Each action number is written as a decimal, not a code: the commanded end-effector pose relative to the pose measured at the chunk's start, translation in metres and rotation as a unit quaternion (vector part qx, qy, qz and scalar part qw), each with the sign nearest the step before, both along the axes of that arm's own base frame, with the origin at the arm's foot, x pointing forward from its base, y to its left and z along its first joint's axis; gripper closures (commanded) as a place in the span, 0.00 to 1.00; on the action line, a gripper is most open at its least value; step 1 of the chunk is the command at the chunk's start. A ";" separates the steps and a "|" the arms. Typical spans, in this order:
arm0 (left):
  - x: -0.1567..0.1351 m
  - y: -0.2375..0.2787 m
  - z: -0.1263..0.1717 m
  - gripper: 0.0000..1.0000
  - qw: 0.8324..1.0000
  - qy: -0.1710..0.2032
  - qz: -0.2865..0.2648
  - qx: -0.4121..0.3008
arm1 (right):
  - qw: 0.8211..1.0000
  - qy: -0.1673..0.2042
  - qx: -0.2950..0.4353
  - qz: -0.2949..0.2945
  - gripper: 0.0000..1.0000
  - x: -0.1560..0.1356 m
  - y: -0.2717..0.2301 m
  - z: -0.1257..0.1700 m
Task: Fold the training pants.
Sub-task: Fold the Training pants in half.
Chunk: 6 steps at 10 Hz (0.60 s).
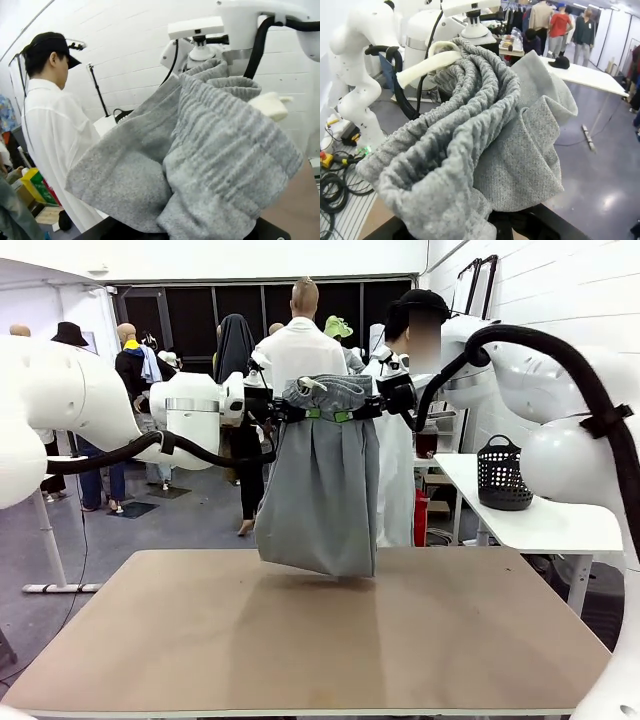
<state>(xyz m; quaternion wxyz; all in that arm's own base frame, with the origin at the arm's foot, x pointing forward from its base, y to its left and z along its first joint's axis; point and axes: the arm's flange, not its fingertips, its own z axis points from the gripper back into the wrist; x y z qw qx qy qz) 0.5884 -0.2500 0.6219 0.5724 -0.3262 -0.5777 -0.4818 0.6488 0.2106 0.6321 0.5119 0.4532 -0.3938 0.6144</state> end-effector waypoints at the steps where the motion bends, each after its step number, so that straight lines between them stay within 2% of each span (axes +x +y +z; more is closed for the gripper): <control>1: 0.017 0.015 -0.005 1.00 0.999 0.013 0.013 -0.034 | 1.000 0.013 -0.016 0.007 1.00 0.022 0.007 0.007; 3: 0.027 0.039 -0.022 1.00 0.997 0.028 0.008 -0.067 | 0.999 0.034 0.002 0.009 1.00 0.030 0.000 -0.006; 6: 0.017 0.057 -0.038 1.00 0.995 0.073 -0.004 -0.072 | 0.997 0.074 0.026 0.027 1.00 0.030 -0.006 -0.030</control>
